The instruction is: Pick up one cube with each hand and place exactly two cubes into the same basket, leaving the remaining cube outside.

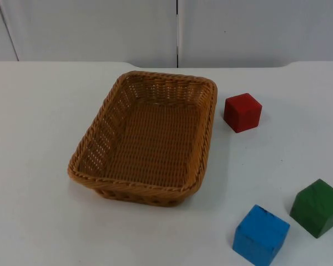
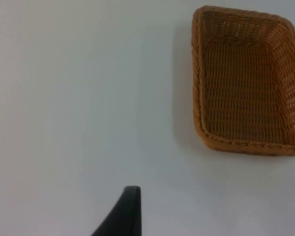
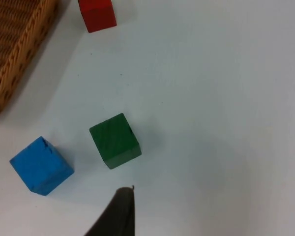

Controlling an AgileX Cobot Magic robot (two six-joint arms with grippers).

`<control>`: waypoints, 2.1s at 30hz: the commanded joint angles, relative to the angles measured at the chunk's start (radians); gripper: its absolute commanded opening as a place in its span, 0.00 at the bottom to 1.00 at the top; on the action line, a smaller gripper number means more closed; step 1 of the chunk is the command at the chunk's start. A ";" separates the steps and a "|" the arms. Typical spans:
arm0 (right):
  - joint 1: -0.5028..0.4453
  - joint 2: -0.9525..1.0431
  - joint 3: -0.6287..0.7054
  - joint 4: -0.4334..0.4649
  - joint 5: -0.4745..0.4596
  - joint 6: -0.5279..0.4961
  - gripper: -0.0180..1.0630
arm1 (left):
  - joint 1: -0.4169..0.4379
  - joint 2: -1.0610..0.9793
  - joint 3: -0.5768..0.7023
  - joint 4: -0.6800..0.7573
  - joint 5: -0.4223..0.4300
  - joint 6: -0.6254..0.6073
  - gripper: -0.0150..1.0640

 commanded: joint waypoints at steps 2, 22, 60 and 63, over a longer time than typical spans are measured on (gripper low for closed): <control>-0.007 0.031 -0.007 0.002 -0.019 -0.011 0.99 | 0.001 0.031 -0.022 -0.026 -0.016 0.025 0.99; -0.007 0.277 -0.007 0.005 -0.051 -0.040 0.99 | 0.001 0.169 -0.030 -0.160 -0.032 0.186 0.99; 0.078 0.653 -0.131 0.134 -0.167 -0.165 0.99 | -0.080 0.424 -0.030 -0.489 -0.079 0.513 0.96; 0.131 0.678 -0.131 0.134 -0.205 -0.165 0.99 | -0.164 0.468 -0.030 -0.477 -0.123 0.508 0.96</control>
